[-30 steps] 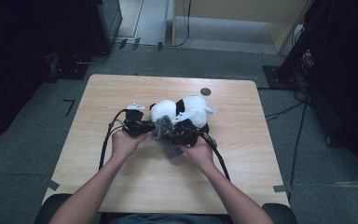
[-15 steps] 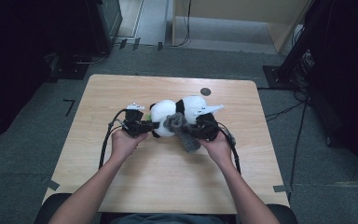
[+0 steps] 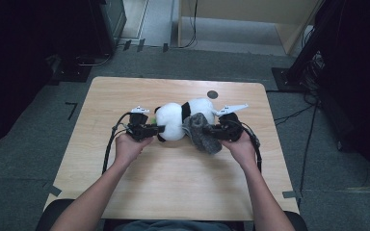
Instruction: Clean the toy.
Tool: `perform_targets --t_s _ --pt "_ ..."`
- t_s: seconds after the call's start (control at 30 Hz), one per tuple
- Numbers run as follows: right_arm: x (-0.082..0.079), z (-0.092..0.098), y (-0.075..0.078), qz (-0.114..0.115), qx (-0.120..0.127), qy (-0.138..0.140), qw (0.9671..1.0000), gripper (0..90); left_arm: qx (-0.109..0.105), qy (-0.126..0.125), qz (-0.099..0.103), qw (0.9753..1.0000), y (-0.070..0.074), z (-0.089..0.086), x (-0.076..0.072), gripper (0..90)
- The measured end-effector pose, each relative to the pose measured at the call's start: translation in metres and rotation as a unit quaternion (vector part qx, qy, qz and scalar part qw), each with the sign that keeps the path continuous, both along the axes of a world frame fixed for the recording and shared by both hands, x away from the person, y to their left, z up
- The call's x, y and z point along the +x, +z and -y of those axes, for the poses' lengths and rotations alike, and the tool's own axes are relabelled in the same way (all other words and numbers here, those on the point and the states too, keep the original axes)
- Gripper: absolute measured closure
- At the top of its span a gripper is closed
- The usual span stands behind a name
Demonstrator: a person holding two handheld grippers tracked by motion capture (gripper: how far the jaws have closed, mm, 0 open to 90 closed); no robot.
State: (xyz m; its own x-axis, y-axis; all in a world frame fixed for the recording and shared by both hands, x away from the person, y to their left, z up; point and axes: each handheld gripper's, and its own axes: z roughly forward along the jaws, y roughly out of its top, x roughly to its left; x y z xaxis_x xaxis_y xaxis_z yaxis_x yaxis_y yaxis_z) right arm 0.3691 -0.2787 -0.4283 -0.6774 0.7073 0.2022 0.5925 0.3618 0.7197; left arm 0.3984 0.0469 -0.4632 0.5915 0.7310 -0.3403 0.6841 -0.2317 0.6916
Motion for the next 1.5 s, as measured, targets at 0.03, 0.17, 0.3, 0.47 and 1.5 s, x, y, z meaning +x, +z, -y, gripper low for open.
perform_targets --t_s 0.03,0.17,0.3,0.47,1.5 --pt "0.0 0.002 0.001 -0.001 -0.001 -0.003 1.0 76.3 0.0 0.0 -0.001 1.0 0.0 0.0 0.0 72.5" --pt "0.001 0.014 0.002 0.003 -0.002 -0.016 0.9999 76.1 0.0 -0.001 -0.001 1.0 0.0 0.0 0.001 72.5" --pt "0.002 0.024 0.003 0.003 -0.003 -0.031 0.9995 75.9 0.0 -0.001 -0.003 1.0 0.0 0.0 0.001 72.4" --pt "0.002 0.038 0.004 0.008 -0.01 -0.053 0.9985 75.6 0.001 -0.001 -0.002 1.0 0.0 -0.001 0.001 72.4" --pt "-0.011 -0.061 0.025 0.062 0.024 0.069 0.9954 78.4 0.002 0.008 -0.001 1.0 -0.001 -0.006 0.004 68.7"
